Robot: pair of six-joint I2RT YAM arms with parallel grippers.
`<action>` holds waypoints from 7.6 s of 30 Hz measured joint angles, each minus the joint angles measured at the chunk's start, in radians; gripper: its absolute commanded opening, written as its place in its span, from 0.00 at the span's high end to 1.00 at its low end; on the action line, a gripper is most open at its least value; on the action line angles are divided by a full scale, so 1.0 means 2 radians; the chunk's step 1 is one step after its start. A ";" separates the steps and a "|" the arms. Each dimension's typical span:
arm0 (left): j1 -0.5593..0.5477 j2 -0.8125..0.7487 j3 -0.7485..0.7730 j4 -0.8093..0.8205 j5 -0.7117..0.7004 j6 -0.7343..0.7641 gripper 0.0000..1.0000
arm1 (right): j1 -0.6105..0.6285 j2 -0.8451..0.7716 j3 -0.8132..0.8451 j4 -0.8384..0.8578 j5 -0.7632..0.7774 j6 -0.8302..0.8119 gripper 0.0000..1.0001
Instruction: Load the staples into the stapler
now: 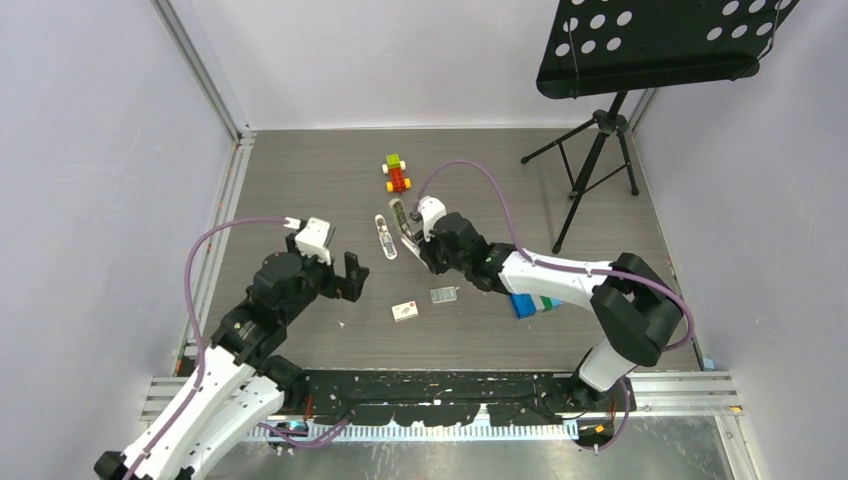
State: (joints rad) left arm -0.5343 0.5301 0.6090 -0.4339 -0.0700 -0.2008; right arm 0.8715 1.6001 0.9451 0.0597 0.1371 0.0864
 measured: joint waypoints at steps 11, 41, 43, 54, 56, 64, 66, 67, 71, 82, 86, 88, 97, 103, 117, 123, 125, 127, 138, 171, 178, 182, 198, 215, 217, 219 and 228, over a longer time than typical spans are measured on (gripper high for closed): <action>0.000 0.142 0.002 0.114 0.002 -0.107 0.02 | 0.000 0.011 -0.097 0.093 -0.048 -0.078 1.00; 0.023 0.326 0.022 0.219 -0.058 -0.285 0.54 | 0.000 0.071 -0.102 0.190 -0.123 -0.132 1.00; 0.023 0.333 0.022 0.221 -0.052 -0.291 0.61 | 0.000 0.073 -0.099 0.191 -0.124 -0.133 1.00; 0.032 0.360 0.027 0.242 -0.008 -0.288 0.93 | -0.002 0.074 -0.097 0.190 -0.125 -0.134 0.95; 0.034 0.366 0.033 0.242 0.001 -0.281 0.93 | -0.002 0.074 -0.096 0.190 -0.126 -0.134 0.95; 0.011 0.356 0.035 0.236 0.000 -0.267 0.93 | -0.002 0.074 -0.096 0.189 -0.126 -0.134 0.94; -0.005 0.350 0.035 0.235 0.000 -0.263 0.93 | -0.002 0.074 -0.096 0.189 -0.126 -0.134 0.94; -0.013 0.348 0.034 0.234 0.000 -0.262 0.93 | -0.002 0.074 -0.096 0.189 -0.126 -0.134 0.94; -0.041 0.344 0.031 0.239 0.009 -0.276 0.93 | -0.002 0.074 -0.096 0.189 -0.126 -0.134 0.94; -0.076 0.354 0.019 0.245 0.030 -0.333 0.85 | 0.001 0.075 -0.099 0.198 -0.129 -0.131 0.88; -0.080 0.336 0.008 0.234 0.008 -0.333 0.73 | 0.001 0.075 -0.099 0.198 -0.129 -0.130 0.74; -0.082 0.312 0.005 0.216 -0.010 -0.327 0.68 | 0.001 0.075 -0.099 0.198 -0.129 -0.130 0.70; -0.059 0.165 0.005 0.125 -0.103 -0.263 0.37 | 0.002 0.040 -0.099 0.149 -0.125 -0.124 0.56; -0.058 0.081 0.007 0.041 -0.149 -0.200 0.10 | 0.002 -0.010 -0.097 0.090 -0.122 -0.113 0.37; -0.058 -0.066 0.049 -0.089 -0.170 -0.076 0.00 | 0.019 -0.029 0.090 -0.177 -0.088 -0.081 0.39; -0.058 -0.136 0.043 -0.115 -0.171 -0.049 0.00 | 0.030 0.060 0.192 -0.266 -0.052 -0.089 0.45; -0.058 -0.165 0.033 -0.115 -0.173 -0.045 0.00 | 0.032 0.092 0.219 -0.294 -0.040 -0.094 0.46; -0.058 -0.193 0.021 -0.116 -0.177 -0.040 0.00 | 0.033 0.118 0.237 -0.317 -0.029 -0.098 0.47; -0.058 -0.230 0.003 -0.119 -0.194 -0.026 0.00 | 0.039 0.149 0.273 -0.376 -0.011 -0.108 0.54; -0.058 -0.228 -0.003 -0.119 -0.204 -0.013 0.00 | 0.045 0.183 0.267 -0.382 -0.021 -0.110 0.74; -0.056 -0.227 -0.003 -0.119 -0.204 -0.013 0.00 | 0.045 0.181 0.274 -0.387 -0.021 -0.100 0.51; -0.055 -0.227 -0.003 -0.119 -0.204 -0.013 0.00 | 0.046 0.181 0.280 -0.386 -0.024 -0.091 0.48; -0.053 -0.227 -0.003 -0.119 -0.204 -0.013 0.00 | 0.046 0.227 0.316 -0.386 -0.019 -0.079 0.63; -0.053 -0.227 -0.005 -0.119 -0.204 -0.013 0.00 | -0.072 0.175 0.255 -0.387 0.031 -0.048 0.82; -0.053 -0.227 -0.005 -0.119 -0.204 -0.013 0.00 | -0.105 0.174 0.248 -0.382 0.043 -0.035 0.80; -0.053 -0.227 -0.005 -0.119 -0.204 -0.013 0.00 | -0.135 0.174 0.243 -0.381 0.054 -0.022 0.78; -0.050 -0.224 -0.005 -0.119 -0.204 -0.013 0.00 | -0.191 0.177 0.248 -0.371 0.078 0.030 0.55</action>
State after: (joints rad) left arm -0.6350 0.0811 0.5987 -0.6712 -0.4782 -0.2272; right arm 0.4896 1.9549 1.4403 -0.6823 0.2935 0.1471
